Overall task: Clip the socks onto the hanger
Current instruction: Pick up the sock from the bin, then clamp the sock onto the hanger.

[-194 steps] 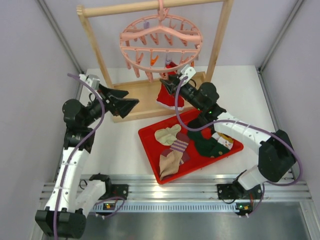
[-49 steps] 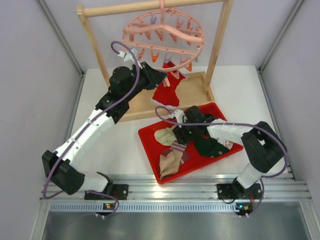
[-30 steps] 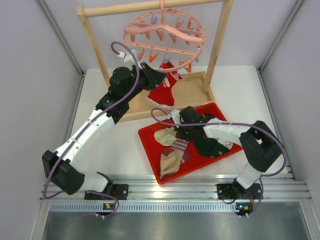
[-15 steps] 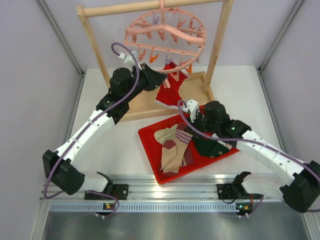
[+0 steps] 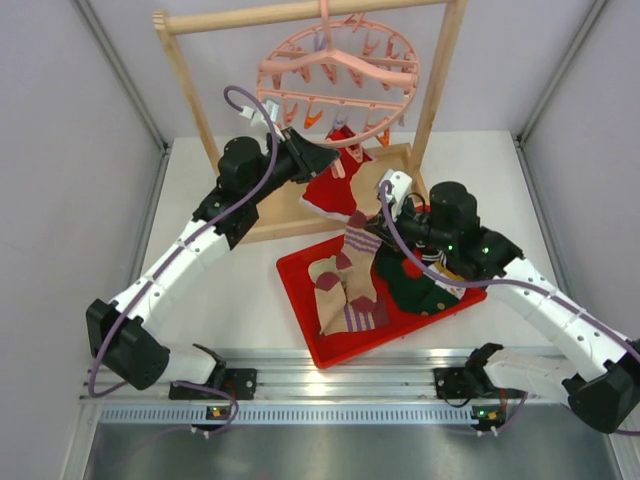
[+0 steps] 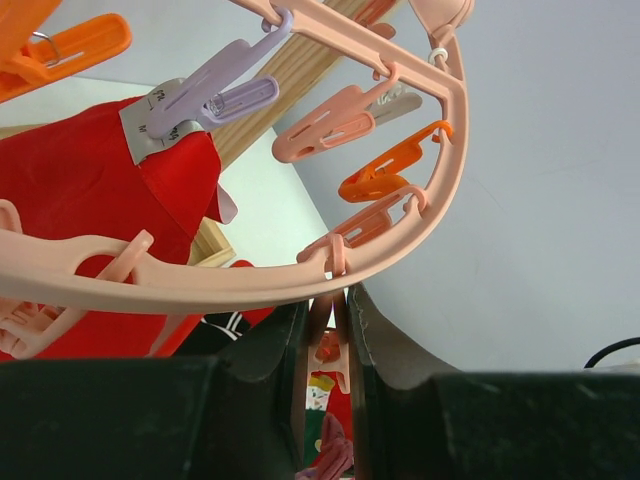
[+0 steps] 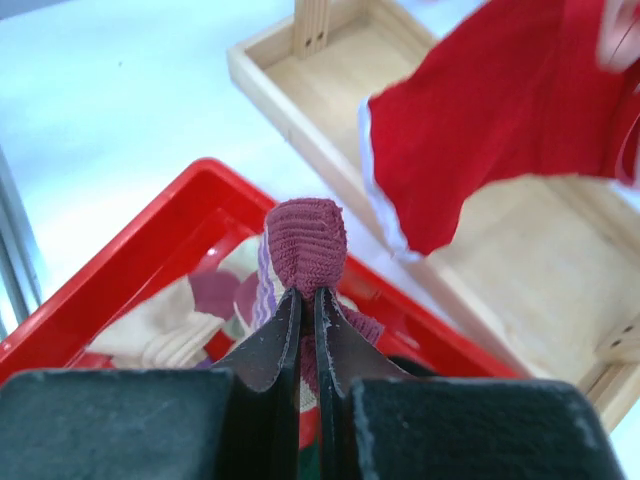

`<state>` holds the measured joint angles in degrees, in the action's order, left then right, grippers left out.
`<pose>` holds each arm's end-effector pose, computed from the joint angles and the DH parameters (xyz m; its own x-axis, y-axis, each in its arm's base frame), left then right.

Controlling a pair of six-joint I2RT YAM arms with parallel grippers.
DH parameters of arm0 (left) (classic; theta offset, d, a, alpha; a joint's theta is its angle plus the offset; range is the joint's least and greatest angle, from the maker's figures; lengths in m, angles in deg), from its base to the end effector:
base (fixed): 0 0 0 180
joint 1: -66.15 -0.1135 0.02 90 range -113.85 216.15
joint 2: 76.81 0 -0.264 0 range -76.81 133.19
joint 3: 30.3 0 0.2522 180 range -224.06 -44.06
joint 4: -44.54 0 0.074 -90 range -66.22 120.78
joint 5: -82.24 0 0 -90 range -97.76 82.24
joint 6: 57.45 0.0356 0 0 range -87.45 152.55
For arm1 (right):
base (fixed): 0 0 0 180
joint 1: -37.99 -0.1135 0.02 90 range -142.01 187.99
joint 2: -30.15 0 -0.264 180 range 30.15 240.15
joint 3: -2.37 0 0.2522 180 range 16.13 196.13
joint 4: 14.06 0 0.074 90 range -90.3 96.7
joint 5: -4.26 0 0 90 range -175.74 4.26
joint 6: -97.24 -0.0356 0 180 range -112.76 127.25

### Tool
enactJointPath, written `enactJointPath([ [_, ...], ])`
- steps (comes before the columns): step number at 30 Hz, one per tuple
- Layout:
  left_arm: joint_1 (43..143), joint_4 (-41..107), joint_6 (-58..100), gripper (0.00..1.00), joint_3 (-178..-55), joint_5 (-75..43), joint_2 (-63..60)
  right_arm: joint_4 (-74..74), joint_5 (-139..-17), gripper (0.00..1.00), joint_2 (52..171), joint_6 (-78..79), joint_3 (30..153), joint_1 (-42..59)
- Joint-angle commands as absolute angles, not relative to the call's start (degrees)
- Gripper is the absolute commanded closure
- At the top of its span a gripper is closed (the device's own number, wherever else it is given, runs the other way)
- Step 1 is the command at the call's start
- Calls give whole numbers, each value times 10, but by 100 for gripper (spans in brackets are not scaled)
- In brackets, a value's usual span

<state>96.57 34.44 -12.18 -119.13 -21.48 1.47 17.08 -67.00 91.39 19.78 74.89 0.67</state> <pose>0.2742 -0.1708 0.4190 -0.4853 -0.5079 -0.7117 0.4995 0.5070 -0.7024 0.1852 0.1556 0.3577 -0.0869 -0.3248 -0.9418 -0.8537 0.5116 -0.0977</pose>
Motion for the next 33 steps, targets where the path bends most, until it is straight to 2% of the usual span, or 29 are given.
enactJointPath([
  [1,969,353,-130,100,-1180,-264,9,111,-659,100,931,212,794,12],
  [33,959,408,-157,100,-1153,-372,28,41,-534,100,1016,240,875,48],
])
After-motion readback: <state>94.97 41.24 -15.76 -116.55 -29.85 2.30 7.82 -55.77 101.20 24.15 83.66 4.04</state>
